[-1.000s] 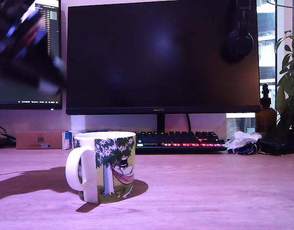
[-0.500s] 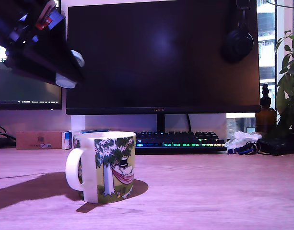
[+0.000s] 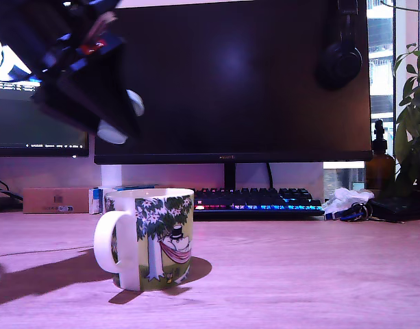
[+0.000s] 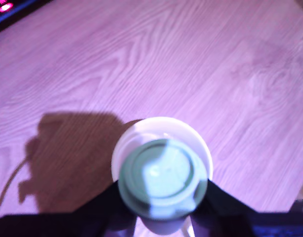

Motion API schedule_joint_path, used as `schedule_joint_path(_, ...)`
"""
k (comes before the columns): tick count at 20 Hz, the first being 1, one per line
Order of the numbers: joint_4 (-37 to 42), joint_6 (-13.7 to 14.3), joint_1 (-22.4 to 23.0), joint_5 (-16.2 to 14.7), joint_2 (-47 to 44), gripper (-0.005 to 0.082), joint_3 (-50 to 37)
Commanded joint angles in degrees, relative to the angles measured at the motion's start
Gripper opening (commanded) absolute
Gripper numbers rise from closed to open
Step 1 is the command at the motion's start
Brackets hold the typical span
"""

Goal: Pick up the coffee capsules on the table and drop them inside the coffee cup

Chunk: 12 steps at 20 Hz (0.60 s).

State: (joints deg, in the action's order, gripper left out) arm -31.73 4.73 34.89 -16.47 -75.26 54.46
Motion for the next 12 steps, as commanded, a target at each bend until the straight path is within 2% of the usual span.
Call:
schedule_joint_path(1, -1.11, 0.98, 0.63, 0.04, -2.62, 0.0183, 0.50)
schedule_joint_path(12, -0.46, 1.14, 3.32, 0.44, -6.84, 0.0183, 0.68)
